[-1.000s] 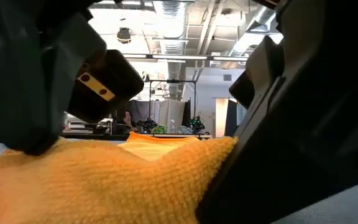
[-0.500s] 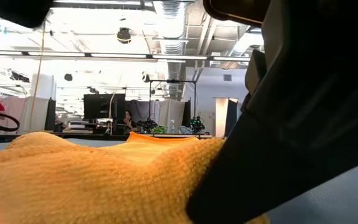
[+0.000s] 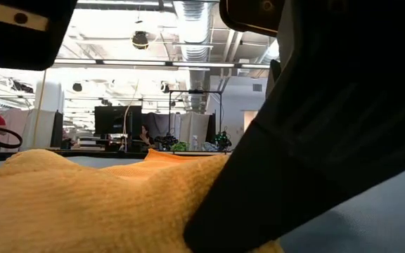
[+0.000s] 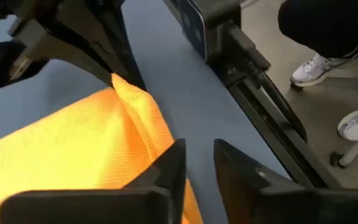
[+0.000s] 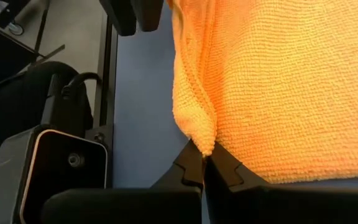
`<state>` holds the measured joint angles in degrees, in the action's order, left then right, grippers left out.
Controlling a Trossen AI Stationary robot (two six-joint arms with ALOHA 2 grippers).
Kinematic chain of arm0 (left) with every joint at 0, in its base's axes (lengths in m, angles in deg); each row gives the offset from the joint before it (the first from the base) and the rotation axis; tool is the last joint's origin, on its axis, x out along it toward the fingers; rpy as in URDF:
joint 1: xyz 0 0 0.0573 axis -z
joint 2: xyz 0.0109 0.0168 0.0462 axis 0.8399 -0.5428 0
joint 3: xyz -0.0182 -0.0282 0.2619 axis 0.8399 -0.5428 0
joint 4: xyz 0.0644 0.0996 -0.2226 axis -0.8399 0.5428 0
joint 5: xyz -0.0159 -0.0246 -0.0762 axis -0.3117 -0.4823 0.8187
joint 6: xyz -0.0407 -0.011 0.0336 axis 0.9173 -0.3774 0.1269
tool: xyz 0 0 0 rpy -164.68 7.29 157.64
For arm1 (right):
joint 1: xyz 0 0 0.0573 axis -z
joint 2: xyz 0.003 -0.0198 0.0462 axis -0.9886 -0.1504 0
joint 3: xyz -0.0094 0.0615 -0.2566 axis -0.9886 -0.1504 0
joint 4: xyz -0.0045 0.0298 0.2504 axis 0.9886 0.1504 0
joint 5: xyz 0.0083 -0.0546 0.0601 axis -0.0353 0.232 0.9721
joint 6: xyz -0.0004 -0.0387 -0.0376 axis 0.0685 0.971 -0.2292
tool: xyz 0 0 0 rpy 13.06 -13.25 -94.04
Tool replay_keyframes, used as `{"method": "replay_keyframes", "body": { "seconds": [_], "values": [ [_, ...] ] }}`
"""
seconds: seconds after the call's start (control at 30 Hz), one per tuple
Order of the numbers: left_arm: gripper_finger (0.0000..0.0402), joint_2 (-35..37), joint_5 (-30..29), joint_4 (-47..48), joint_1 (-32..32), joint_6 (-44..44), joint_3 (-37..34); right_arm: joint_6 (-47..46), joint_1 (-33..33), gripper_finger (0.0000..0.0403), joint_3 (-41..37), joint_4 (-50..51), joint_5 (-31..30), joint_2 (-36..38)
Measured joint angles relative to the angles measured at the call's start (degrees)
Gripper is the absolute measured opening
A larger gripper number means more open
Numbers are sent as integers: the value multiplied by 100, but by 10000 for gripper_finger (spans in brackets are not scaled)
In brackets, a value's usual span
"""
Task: Roll towel into tight, uniform cylinder
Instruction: Roll the orange towel
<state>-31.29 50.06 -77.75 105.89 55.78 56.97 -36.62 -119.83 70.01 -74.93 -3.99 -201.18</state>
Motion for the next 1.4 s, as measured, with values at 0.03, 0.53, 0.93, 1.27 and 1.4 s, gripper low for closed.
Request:
{"method": "replay_keyframes", "body": {
  "seconds": [0.03,0.53,0.93,1.27,1.4],
  "values": [
    [89,0,16,53,-14,5,0,-2,0,18,0,4,0,0],
    [127,-44,520,815,-276,568,11,-124,2,24,0,16,-2,0],
    [13,-21,1064,1302,-642,1290,-15,-273,-4,23,0,15,-4,0],
    [1,-14,2723,989,-907,1382,-4,-446,-68,24,0,13,0,0],
    [0,-26,3256,790,-1014,1466,-7,-446,-82,28,0,3,128,0]
  ]
}}
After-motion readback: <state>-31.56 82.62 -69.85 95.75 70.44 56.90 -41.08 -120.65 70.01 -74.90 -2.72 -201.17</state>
